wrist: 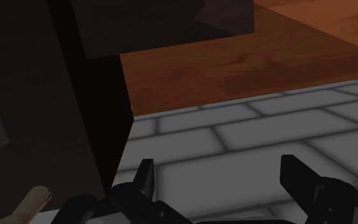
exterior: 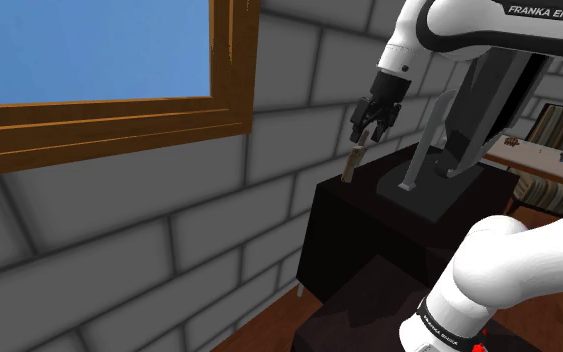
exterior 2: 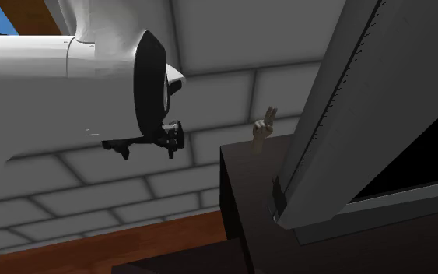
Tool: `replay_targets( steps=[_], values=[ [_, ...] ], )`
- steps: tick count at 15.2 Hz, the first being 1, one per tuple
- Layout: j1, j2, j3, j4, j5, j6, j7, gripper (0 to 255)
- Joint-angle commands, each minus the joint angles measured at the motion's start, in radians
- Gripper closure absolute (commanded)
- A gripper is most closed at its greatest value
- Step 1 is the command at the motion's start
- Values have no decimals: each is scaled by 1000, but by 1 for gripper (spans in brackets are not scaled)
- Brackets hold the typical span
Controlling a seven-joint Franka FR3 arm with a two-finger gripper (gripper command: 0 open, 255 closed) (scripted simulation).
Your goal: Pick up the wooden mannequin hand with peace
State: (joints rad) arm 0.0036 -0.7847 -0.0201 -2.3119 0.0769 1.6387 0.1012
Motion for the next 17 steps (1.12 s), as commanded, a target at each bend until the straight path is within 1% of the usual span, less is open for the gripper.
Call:
replay_targets(
  steps=[1, 9, 17],
  values=[
    [0, 0, 0, 0, 0, 0, 0, 0],
    [-56, 170, -107, 32, -105, 108, -120, 0],
    [-103, 380, -210, 128, -177, 207, -230, 0]
  ],
)
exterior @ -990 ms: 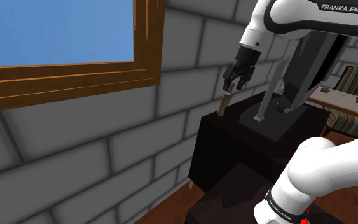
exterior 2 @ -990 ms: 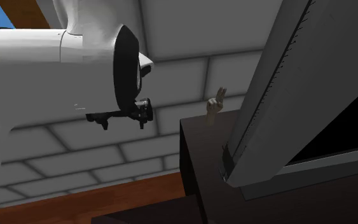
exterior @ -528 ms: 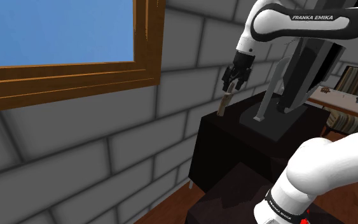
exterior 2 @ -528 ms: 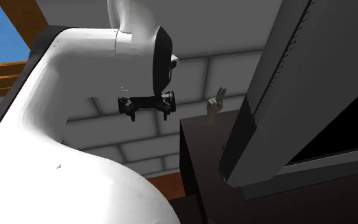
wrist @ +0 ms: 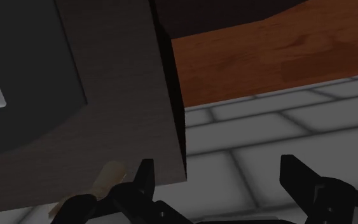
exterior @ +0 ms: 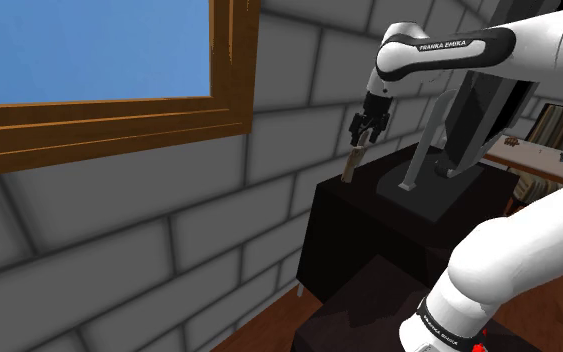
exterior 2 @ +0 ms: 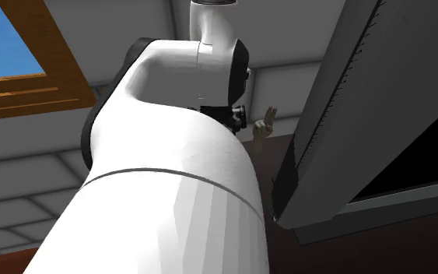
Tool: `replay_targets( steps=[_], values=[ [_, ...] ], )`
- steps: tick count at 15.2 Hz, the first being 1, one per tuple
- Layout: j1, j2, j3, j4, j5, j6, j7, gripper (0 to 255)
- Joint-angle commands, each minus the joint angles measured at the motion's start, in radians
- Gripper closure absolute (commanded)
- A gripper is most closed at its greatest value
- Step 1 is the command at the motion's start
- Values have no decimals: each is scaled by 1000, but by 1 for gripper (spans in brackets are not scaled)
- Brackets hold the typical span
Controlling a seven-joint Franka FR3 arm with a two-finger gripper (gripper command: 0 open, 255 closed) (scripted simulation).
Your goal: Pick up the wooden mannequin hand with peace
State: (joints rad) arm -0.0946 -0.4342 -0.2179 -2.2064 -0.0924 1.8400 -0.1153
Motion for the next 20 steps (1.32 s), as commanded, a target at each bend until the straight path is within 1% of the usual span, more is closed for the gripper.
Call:
replay_targets(
  steps=[1, 8, 15, 20],
  values=[
    [-10, 58, -24, 39, -13, 17, -27, 0],
    [-47, 271, -106, 183, -28, 81, -124, 0],
    [-94, 491, -167, 369, 0, 113, -221, 0],
    [-96, 504, -167, 316, 2, 178, -218, 0]
  ],
)
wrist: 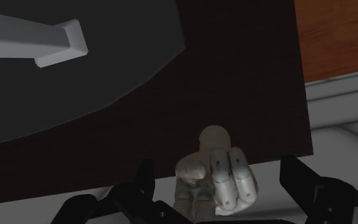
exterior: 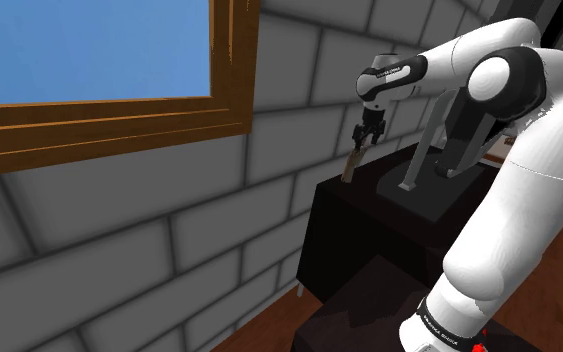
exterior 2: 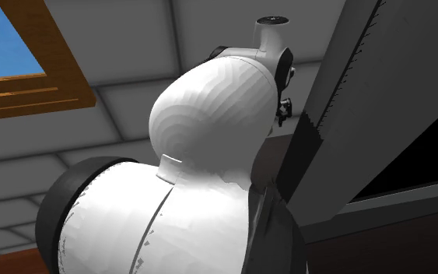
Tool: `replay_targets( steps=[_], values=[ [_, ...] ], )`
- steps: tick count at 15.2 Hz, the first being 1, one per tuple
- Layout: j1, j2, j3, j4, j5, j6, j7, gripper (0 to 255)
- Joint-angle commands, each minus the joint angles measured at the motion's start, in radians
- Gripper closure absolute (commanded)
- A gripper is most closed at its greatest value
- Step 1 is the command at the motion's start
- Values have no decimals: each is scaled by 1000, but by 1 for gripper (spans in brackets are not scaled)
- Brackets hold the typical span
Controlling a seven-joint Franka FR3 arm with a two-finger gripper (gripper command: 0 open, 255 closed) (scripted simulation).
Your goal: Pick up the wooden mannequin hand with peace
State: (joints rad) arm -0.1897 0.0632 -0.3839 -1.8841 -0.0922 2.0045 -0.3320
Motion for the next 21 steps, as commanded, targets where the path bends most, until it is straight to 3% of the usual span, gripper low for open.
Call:
replay_targets(
  steps=[1, 4, 5, 14, 21],
  values=[
    [-2, 10, -1, -16, 3, 26, -1, 0],
    [-2, 15, -1, -32, 4, 46, -1, 0],
    [-2, 14, -1, -33, 4, 47, -1, 255],
    [-2, 15, -1, -32, 4, 46, -1, 255],
    [0, -5, 0, 40, 0, -44, -4, 255]
  ],
)
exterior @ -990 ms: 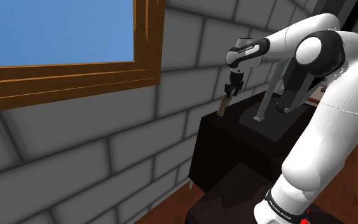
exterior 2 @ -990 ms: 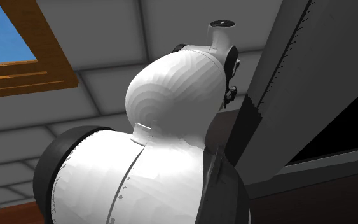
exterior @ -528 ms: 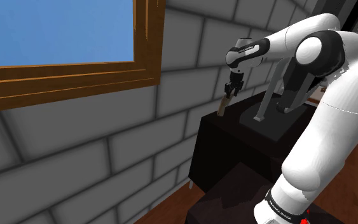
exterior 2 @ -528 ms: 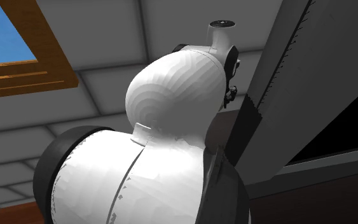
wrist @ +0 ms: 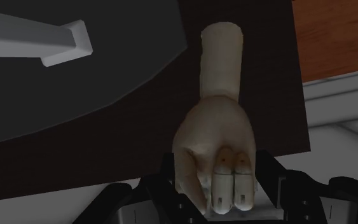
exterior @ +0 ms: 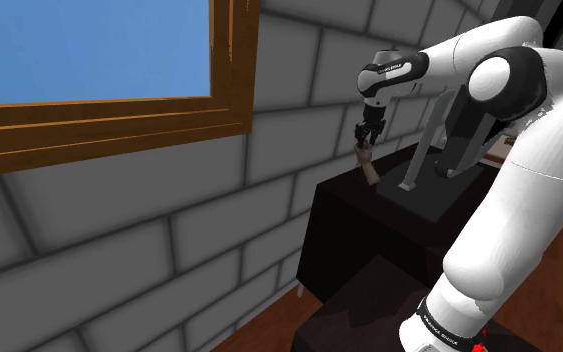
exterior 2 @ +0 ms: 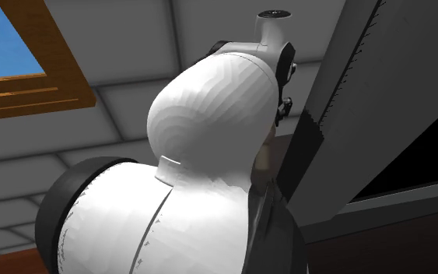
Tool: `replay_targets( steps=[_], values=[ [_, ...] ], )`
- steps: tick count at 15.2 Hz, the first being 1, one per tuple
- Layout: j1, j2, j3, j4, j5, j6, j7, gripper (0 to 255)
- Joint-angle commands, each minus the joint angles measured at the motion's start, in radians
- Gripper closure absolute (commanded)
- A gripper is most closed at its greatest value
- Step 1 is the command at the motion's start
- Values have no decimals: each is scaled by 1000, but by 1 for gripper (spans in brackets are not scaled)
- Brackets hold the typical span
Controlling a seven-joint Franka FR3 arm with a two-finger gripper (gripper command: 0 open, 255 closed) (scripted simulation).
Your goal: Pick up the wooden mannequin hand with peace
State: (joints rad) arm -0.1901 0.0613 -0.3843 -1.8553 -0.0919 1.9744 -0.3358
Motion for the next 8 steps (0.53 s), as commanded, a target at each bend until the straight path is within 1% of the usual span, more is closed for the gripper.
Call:
replay_targets(
  steps=[1, 8],
  values=[
    [1, -5, 0, 23, -1, -27, -1, 255],
    [2, -12, 1, 109, -1, -120, -8, 255]
  ],
)
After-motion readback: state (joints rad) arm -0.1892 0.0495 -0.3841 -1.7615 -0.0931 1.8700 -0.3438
